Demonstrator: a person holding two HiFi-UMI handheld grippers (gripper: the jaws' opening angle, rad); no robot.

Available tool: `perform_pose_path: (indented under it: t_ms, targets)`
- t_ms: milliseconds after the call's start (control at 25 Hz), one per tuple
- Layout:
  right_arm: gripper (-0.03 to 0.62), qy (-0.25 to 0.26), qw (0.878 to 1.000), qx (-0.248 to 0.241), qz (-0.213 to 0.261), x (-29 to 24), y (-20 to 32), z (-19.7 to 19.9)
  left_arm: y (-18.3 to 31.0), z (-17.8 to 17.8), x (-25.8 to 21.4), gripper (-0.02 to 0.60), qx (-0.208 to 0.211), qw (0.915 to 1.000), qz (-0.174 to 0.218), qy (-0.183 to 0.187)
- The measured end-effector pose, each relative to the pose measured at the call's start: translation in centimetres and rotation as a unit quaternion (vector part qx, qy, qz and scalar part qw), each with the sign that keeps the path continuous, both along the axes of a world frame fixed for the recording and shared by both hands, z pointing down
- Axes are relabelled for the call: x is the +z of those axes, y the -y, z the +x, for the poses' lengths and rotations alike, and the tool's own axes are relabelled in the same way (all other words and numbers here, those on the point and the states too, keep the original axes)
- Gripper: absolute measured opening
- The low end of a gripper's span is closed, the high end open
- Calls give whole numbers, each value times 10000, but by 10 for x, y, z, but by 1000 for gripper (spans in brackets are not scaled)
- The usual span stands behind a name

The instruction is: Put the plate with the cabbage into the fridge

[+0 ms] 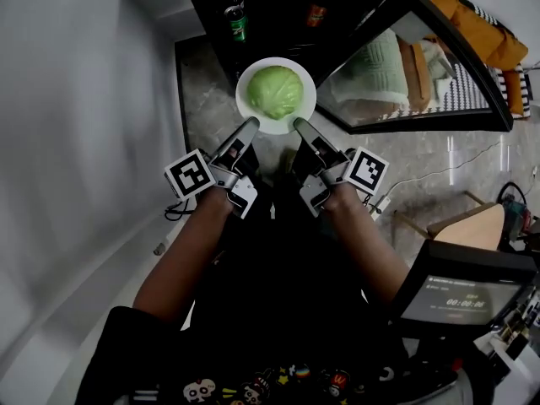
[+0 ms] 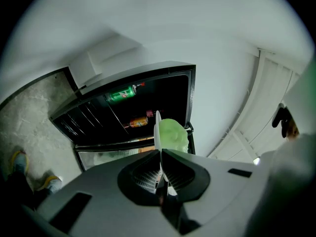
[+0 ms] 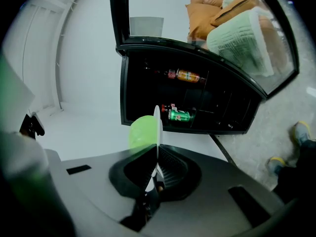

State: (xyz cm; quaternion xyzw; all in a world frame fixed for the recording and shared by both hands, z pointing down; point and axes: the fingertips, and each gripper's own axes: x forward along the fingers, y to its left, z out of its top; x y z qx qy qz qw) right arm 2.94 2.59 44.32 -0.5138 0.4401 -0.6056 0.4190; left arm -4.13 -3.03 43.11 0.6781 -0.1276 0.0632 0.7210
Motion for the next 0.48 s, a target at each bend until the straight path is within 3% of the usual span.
perform_pose_path:
  t_ms: [240,480]
  targets:
    - [17,14,9998,-203,77,-6,4,-3,0,-5,-4,14,-160,9999,22,24]
    - [17,18,9996,-275,86,-4,2,-1,0,-5,-2,14,-82,9993,328,177]
